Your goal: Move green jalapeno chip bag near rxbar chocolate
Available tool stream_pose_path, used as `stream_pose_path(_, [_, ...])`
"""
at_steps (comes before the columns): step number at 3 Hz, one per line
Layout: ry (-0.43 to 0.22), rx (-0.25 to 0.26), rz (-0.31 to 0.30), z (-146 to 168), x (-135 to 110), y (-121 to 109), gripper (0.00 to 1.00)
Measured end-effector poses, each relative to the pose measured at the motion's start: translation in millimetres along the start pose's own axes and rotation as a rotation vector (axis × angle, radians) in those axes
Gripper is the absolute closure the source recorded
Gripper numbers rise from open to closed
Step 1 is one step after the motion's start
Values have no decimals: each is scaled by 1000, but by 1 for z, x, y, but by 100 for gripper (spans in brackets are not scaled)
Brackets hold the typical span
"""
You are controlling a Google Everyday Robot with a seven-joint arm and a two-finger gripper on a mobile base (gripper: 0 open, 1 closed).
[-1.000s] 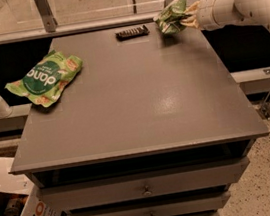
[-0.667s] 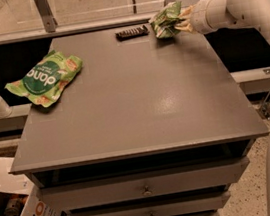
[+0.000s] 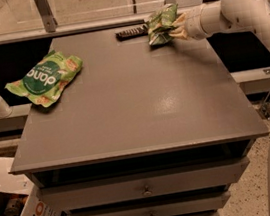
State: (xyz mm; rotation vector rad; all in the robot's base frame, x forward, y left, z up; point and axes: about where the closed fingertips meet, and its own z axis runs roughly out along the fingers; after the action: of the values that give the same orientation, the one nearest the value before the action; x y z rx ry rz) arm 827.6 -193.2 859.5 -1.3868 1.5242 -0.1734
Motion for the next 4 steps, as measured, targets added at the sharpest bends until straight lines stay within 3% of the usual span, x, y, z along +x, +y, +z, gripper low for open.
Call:
stream_pose_path(1, [-10, -21, 12, -5, -11, 5, 81])
stream_pose_path(4, [26, -31, 27, -20, -13, -3, 12])
